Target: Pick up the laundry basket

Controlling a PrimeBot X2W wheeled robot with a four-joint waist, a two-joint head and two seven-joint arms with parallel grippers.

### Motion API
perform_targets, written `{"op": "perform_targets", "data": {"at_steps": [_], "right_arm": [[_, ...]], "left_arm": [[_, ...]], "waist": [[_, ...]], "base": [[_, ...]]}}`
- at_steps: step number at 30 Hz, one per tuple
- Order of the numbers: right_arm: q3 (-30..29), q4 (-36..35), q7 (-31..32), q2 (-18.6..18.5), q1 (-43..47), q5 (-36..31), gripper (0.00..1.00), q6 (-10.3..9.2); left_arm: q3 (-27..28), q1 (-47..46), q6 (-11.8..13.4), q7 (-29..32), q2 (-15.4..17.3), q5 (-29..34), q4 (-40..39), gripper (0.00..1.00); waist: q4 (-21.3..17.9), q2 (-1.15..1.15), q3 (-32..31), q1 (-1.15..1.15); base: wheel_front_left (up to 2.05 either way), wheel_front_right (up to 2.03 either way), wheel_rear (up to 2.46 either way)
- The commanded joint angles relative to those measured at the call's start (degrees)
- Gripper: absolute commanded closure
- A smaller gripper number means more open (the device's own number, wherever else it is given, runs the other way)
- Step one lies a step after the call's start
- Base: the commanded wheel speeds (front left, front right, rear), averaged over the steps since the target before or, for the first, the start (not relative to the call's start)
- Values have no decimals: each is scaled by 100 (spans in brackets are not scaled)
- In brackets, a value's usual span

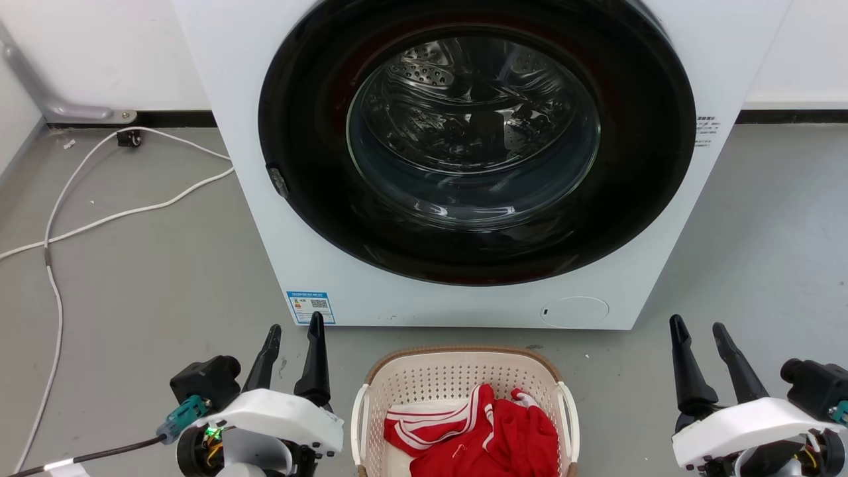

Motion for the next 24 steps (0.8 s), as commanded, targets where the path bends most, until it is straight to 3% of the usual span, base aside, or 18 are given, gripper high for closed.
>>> {"op": "perform_targets", "data": {"at_steps": [1,24], "right_arm": [[23,-89,-28,-7,12,-217,0,0],[38,-161,-213,-5,104,-1566,0,0]], "left_arm": [[-28,-97,38,-69,42,201,-53,0],[-165,-67,204,-374,55,1467,-5,0]], "waist": [[1,0,-3,0],[25,0,-7,0]], "base": [[0,0,0],[0,0,0]]}}
